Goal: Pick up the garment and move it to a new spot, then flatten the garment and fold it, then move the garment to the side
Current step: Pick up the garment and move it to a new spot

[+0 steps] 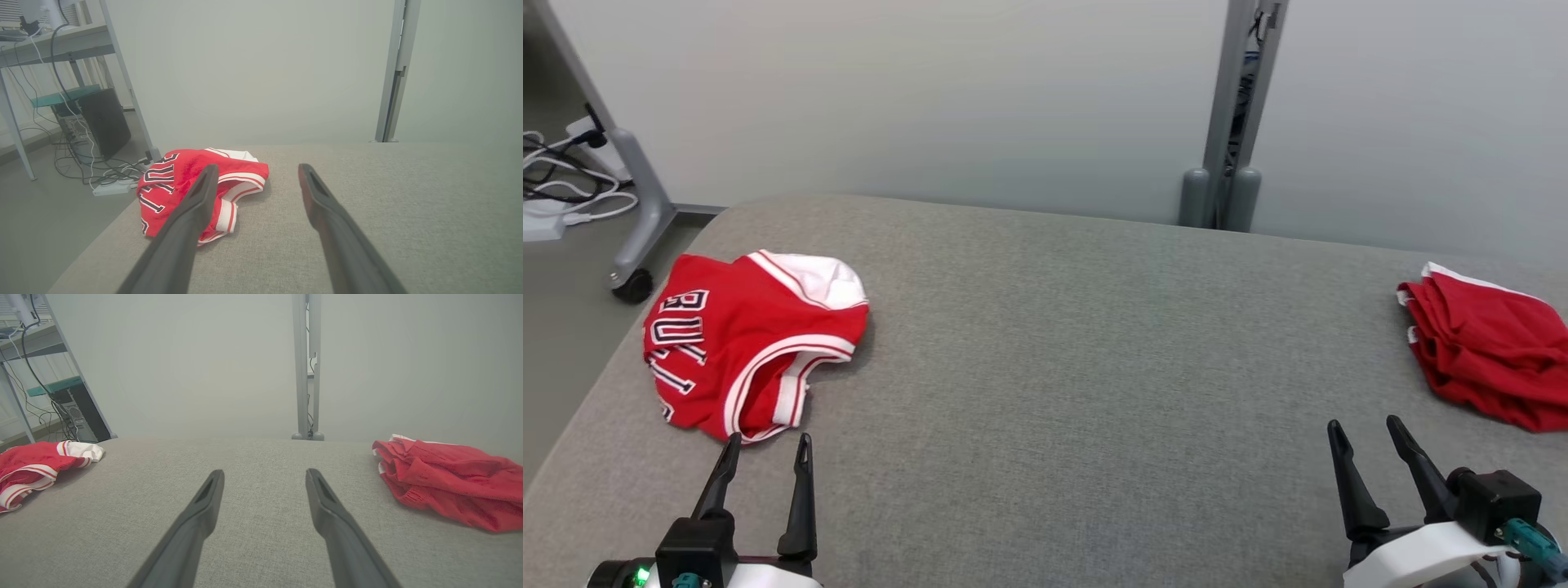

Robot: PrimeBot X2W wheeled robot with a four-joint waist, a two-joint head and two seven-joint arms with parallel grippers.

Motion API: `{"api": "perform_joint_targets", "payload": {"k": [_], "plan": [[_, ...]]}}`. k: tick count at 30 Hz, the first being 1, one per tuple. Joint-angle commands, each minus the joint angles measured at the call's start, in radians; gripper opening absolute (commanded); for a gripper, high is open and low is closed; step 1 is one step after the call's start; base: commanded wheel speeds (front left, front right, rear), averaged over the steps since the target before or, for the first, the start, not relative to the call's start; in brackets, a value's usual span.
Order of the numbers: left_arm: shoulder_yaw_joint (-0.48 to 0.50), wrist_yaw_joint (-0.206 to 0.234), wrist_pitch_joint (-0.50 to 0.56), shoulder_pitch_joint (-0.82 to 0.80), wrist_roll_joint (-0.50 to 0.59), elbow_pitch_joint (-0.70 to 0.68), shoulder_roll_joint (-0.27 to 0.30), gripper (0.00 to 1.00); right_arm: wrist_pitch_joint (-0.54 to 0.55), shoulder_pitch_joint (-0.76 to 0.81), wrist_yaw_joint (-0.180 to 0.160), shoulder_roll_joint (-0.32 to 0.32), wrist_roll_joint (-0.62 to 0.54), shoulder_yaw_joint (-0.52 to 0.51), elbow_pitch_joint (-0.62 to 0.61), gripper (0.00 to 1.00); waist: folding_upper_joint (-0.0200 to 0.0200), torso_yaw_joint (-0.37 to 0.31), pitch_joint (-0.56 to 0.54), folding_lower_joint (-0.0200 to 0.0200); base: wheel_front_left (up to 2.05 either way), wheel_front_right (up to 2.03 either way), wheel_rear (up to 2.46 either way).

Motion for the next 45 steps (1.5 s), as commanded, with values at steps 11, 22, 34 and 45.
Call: {"api": "perform_joint_targets", "payload": {"k": [11,22,34,45], "plan": [[0.005,0.017,0.001,0.006,-0.006,0.001,0.02,1.0,-0.001,-0.002,0.0,0.003,0.014,0.039,0.007,1.0,-0.0001,0.21,-0.01,0.0,0.0,0.0,0.0],[0.0,0.029,0.009,0.019,-0.014,-0.014,0.028,1.0,-0.001,-0.007,0.0,0.008,0.02,0.067,0.012,1.0,-0.0001,0.297,-0.017,0.0,0.0,0.0,0.0],[-0.002,0.036,0.012,0.02,-0.032,-0.025,0.032,1.0,-0.001,-0.012,0.0,0.006,0.024,0.085,0.02,1.0,-0.0001,0.295,-0.018,0.0,0.0,0.0,0.0],[-0.005,0.017,0.015,-0.063,-0.044,-0.034,0.064,1.0,-0.001,-0.031,0.0,-0.005,0.033,0.11,0.029,1.0,-0.0001,0.238,-0.002,0.0,0.0,0.0,0.0]]}}
